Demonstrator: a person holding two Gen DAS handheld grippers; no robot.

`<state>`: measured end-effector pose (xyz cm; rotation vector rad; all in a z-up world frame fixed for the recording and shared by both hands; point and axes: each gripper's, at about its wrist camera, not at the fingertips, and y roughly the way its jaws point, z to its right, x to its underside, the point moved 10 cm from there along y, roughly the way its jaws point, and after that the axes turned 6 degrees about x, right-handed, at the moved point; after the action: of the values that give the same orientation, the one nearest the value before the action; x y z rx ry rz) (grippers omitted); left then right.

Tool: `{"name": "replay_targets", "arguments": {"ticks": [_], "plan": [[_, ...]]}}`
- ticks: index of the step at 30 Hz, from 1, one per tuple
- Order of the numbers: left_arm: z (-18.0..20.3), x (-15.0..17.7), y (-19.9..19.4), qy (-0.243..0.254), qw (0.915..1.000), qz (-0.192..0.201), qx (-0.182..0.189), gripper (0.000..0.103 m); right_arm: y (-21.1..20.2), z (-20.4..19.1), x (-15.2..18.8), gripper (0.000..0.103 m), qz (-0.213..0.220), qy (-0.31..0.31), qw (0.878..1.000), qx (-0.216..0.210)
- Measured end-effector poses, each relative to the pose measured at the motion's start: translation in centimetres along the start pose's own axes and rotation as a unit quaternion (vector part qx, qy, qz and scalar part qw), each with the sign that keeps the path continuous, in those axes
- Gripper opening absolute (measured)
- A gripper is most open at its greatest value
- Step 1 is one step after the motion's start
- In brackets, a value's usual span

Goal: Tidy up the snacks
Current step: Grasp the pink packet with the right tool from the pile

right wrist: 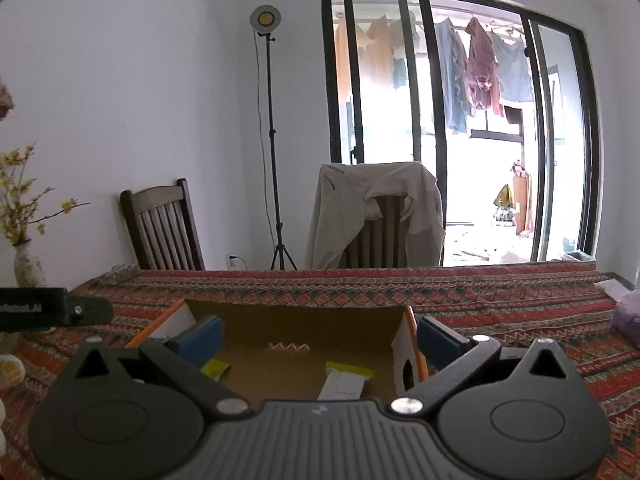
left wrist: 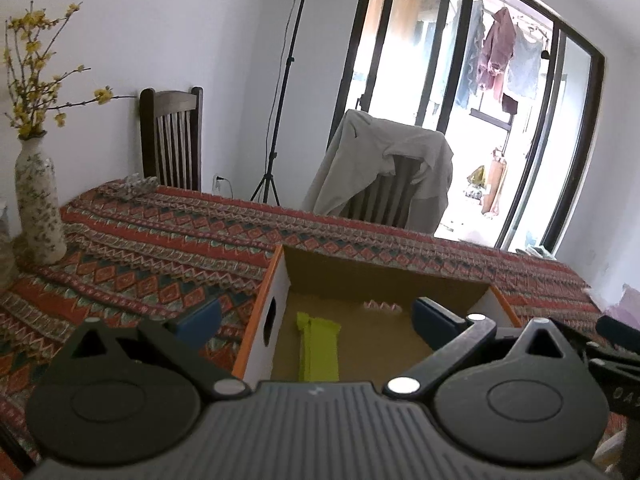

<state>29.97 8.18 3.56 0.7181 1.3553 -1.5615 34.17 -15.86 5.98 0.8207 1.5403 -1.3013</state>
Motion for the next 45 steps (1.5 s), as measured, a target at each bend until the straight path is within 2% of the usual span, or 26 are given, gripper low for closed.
{"name": "replay_targets", "arguments": {"ticks": [13, 23, 29, 36, 45], "plan": [[-0.6, 6.5, -5.2, 0.012, 0.9996, -0.023, 0.009, 0.103, -6.0, 2.7, 7.2, 0.103, -0.046, -0.017, 0.999, 0.014], [-1.5, 10.0, -8.5, 0.017, 0.9997, -0.012, 0.016, 0.103, -8.9, 3.5, 11.3, 0.103, -0.065, -0.004, 0.998, 0.001], [-2.3, 10.8, -8.9, 0.007, 0.9997, -0.020, 0.010, 0.103, -8.0, 1.5, 11.1, 0.103, -0.071, -0.025, 0.997, -0.018], [-3.3, 11.1, -9.3, 0.004, 0.9997, -0.026, 0.002, 0.103, -4.6, -1.4, 10.5, 0.101, -0.103, -0.063, 0.992, -0.039], [-4.5, 11.7, -9.1, -0.008, 0.9993, -0.037, 0.001, 0.103, -1.6, -3.7, 11.7, 0.085, -0.149, -0.087, 0.983, -0.057]]}}
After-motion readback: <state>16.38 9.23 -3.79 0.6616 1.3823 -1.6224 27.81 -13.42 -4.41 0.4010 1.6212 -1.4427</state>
